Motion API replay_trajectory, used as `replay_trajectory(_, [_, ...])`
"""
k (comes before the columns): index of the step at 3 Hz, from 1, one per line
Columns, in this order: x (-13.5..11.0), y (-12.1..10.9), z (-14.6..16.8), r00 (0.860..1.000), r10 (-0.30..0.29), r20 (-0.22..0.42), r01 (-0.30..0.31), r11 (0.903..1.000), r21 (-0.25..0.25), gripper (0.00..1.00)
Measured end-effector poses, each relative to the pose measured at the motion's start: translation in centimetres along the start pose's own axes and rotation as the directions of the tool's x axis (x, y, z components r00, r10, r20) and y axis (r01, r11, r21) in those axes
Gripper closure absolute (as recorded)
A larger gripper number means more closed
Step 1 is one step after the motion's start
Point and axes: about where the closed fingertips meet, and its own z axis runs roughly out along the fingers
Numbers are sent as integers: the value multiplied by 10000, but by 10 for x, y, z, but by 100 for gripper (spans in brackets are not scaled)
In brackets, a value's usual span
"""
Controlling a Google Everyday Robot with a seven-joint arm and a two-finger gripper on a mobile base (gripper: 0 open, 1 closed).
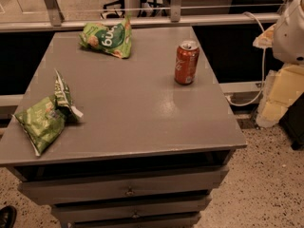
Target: Pick green rice chip bag
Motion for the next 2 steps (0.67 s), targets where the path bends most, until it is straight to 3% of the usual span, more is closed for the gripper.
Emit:
replay_trajectory(1, [0,0,0,10000,0,1,0,10000,2,0])
replay_trajectory(2, [-12,-9,3,9981,-398,461,388,9990,231,0])
